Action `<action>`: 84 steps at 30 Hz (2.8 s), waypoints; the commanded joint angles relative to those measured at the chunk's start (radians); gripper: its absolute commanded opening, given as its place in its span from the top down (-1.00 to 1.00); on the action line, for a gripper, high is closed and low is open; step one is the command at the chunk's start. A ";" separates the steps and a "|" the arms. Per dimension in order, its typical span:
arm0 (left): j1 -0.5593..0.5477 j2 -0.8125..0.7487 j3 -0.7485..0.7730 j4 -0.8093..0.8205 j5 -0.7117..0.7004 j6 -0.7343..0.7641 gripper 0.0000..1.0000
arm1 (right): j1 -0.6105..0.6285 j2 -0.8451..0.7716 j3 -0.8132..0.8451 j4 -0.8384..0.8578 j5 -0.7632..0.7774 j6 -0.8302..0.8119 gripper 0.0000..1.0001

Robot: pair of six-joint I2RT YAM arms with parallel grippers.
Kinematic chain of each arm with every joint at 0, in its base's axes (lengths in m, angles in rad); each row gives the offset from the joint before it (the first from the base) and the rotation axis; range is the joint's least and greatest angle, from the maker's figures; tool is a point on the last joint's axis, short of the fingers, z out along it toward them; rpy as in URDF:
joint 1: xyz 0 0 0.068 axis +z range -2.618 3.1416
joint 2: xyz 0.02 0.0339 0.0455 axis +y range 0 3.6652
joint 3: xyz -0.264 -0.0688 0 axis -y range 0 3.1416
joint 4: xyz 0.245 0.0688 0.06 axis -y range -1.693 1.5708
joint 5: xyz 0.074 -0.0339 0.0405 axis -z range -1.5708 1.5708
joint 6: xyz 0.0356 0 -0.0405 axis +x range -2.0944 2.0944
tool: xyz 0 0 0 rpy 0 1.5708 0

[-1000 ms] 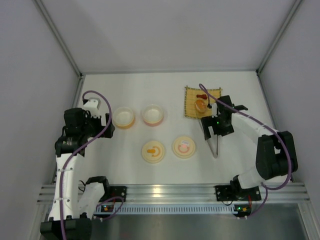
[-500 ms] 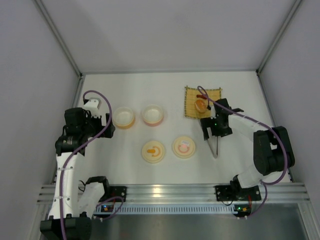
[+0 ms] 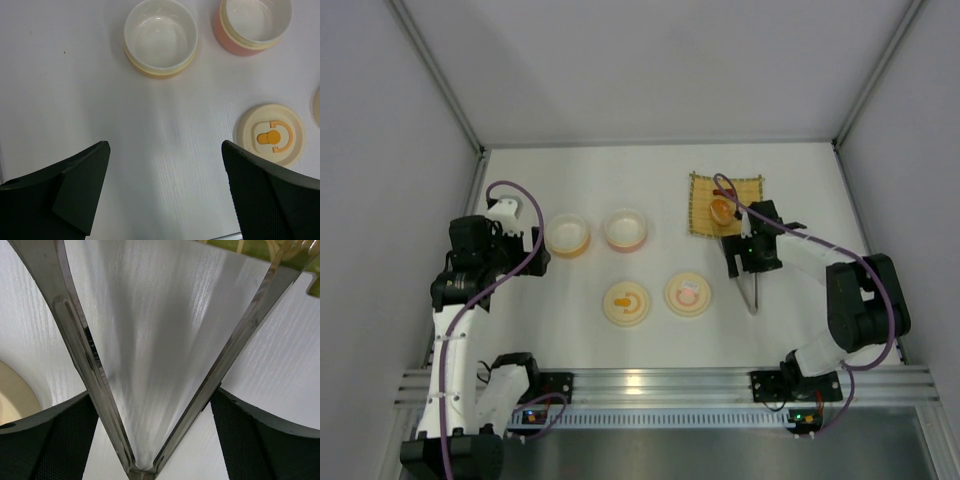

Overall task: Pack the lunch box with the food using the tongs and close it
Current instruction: Pick up the clamp at the center of the board, then pick up the fake food from the plate.

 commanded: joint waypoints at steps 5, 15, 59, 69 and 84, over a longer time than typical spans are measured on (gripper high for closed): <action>0.002 0.005 -0.007 0.043 0.014 -0.014 -0.97 | 0.028 -0.013 -0.031 0.088 -0.052 -0.006 -0.44; 0.001 0.006 -0.009 0.043 0.015 -0.014 -0.97 | 0.027 -0.165 -0.006 0.021 -0.079 -0.021 -0.03; 0.002 -0.015 -0.001 0.038 0.021 -0.009 -0.97 | 0.008 -0.377 0.196 -0.157 -0.176 -0.270 0.09; 0.001 -0.023 0.000 0.035 0.032 -0.009 -0.97 | -0.050 -0.216 0.273 -0.147 -0.208 -0.222 0.11; 0.001 -0.023 -0.001 0.035 0.034 -0.005 -0.97 | -0.105 -0.043 0.370 -0.131 -0.236 -0.199 0.16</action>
